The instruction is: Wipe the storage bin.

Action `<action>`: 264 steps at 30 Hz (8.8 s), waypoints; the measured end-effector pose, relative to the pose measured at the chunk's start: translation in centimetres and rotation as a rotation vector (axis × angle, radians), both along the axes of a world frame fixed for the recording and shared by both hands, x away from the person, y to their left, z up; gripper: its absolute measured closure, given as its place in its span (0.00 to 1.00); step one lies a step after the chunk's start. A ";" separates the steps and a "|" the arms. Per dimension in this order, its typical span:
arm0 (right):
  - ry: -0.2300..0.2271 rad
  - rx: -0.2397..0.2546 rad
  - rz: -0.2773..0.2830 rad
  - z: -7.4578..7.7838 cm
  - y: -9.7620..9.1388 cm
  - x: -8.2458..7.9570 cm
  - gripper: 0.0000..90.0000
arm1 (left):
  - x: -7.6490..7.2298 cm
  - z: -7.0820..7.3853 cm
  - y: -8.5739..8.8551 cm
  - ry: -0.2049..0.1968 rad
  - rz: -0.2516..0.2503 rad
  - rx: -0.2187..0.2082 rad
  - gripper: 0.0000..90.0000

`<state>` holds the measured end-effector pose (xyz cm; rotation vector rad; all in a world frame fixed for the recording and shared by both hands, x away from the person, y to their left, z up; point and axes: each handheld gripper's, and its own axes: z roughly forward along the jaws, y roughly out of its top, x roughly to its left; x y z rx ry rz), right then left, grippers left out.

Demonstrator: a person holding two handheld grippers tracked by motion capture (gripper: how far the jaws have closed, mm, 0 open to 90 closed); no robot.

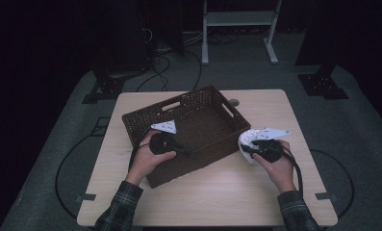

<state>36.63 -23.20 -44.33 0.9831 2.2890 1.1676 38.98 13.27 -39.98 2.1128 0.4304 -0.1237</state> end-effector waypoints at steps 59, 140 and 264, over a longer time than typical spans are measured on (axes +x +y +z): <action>-0.074 0.025 0.044 2.1 1.9 -1.7 0.80 | 0.0 -0.3 -0.3 0.004 -0.013 0.046 0.86; 0.066 -0.073 0.140 -2.3 5.7 -1.1 0.80 | -0.1 -0.4 -0.5 -0.001 -0.017 0.070 0.84; 0.062 -0.076 0.274 -2.9 10.1 -2.4 0.80 | -0.2 -0.4 -0.6 -0.004 -0.019 0.083 0.84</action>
